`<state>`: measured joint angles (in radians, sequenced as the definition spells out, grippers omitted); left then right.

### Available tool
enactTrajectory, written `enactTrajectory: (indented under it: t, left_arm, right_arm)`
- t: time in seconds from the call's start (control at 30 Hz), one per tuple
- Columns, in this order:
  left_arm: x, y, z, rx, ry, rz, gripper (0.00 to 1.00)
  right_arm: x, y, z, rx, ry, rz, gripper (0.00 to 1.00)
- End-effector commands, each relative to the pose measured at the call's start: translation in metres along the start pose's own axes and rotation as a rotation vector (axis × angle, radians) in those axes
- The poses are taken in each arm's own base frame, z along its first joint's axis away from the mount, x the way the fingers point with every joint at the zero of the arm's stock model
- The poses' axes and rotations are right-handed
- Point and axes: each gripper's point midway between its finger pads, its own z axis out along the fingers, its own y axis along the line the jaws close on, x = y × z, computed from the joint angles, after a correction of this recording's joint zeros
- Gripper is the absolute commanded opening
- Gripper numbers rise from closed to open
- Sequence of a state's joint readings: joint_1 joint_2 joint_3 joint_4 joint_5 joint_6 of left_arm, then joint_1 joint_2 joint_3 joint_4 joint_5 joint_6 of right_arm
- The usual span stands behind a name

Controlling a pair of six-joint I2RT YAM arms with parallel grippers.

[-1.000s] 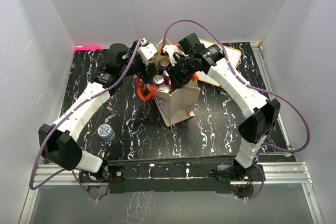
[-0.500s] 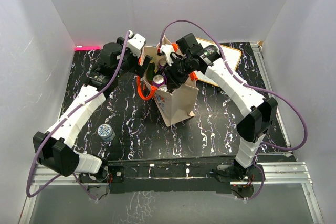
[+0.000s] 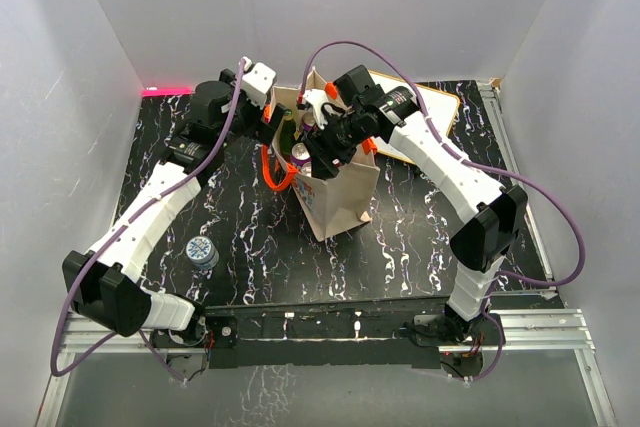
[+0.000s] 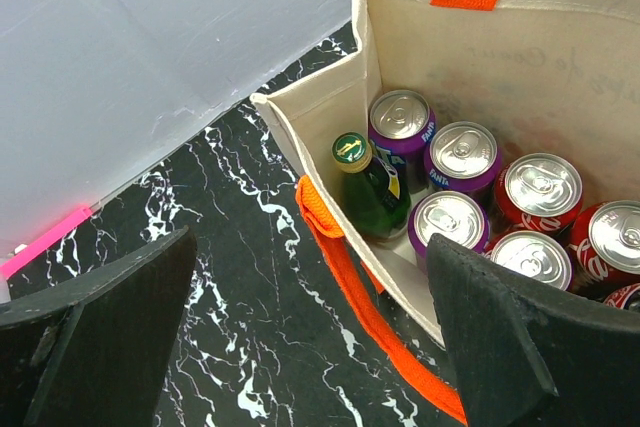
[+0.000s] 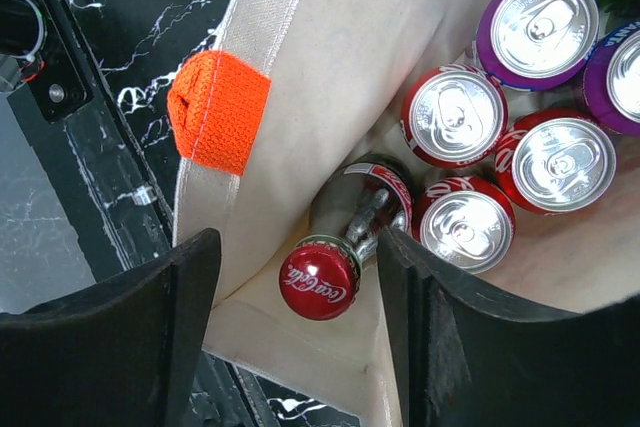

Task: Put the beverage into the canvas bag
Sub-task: Adjust the drink in the canvas bag, then reset both arms

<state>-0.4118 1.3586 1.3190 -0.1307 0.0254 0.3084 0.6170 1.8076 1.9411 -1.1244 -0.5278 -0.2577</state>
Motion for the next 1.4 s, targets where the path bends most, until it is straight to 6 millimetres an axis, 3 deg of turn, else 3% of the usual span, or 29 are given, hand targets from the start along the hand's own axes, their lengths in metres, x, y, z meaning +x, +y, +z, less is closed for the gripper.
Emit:
enactTrajectory:
  t: [0.0,0.1,0.23,0.43,0.57,0.77,0.87,1.07,1.23,1.37]
  left_arm:
    - [-0.018,0.016,-0.006,-0.052,-0.045,0.007,0.97]
    - [-0.02,0.022,-0.006,-0.075,-0.038,-0.03,0.97]
    - [-0.018,0.032,-0.011,-0.113,-0.016,-0.133,0.97]
    - [-0.014,0.059,-0.02,-0.181,-0.005,-0.26,0.97]
    - [-0.008,0.092,-0.023,-0.259,-0.001,-0.289,0.97]
    - [0.012,0.161,-0.027,-0.445,-0.004,-0.326,0.97]
    - [0.005,0.176,-0.025,-0.466,-0.045,-0.279,0.97]
    - [-0.009,0.166,-0.019,-0.358,-0.118,-0.223,0.97]
    - [-0.029,0.152,-0.031,-0.252,-0.18,-0.208,0.97]
    - [-0.038,0.155,-0.044,-0.216,-0.198,-0.213,0.97]
  right_arm:
    - [-0.026,0.011,-0.018,-0.005,-0.092,-0.042,0.68]
    - [-0.042,0.003,-0.03,0.06,-0.154,-0.054,0.71]
    - [-0.073,-0.01,-0.064,0.165,-0.307,-0.075,0.75]
    - [-0.096,-0.048,-0.113,0.371,-0.474,-0.043,0.82]
    - [-0.095,-0.095,-0.157,0.591,-0.571,0.035,0.84]
    - [-0.066,-0.199,-0.237,0.93,-0.691,0.246,0.91]
    - [-0.055,-0.231,-0.255,1.003,-0.698,0.301,0.98]
    - [-0.058,-0.237,-0.262,1.047,-0.74,0.223,0.99]
    - [-0.062,-0.216,-0.267,1.018,-0.807,0.156,0.99]
    - [-0.054,-0.208,-0.269,1.025,-0.801,0.16,0.98]
